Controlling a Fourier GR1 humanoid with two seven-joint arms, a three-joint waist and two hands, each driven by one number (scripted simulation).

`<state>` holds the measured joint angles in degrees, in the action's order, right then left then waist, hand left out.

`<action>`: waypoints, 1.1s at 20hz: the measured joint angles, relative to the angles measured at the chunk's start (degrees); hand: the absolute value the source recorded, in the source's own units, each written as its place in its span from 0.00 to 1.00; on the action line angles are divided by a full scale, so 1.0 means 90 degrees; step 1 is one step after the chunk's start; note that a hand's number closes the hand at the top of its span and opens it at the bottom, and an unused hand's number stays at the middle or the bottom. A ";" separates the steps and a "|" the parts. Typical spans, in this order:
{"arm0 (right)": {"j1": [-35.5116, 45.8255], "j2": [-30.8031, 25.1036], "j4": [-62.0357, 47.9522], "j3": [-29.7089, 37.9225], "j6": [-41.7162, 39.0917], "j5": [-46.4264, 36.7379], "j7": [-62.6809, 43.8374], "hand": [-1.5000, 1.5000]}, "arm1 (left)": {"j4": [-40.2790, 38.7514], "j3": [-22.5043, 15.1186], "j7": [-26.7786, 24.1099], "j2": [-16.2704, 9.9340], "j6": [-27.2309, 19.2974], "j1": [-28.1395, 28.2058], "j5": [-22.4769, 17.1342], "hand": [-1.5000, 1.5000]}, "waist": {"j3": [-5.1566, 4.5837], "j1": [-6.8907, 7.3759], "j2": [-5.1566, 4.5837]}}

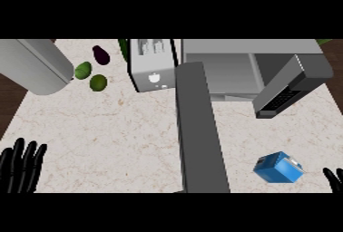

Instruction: Pick up the milk, place it into the microwave and close the microwave

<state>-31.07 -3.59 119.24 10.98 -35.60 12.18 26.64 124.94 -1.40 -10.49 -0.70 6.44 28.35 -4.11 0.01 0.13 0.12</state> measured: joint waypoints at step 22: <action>0.1892 -0.0804 -0.3790 0.0537 0.1105 -0.1381 0.1651 0.00 | -0.0010 -0.0218 -0.0647 -0.0005 0.0183 0.0665 0.0051 0.00 | 0.0001 0.0028 -0.0008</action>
<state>-14.04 -10.83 85.13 15.81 -25.66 -0.25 41.50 124.85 -3.36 -16.31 -0.74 8.09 34.33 -3.65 0.02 0.39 0.05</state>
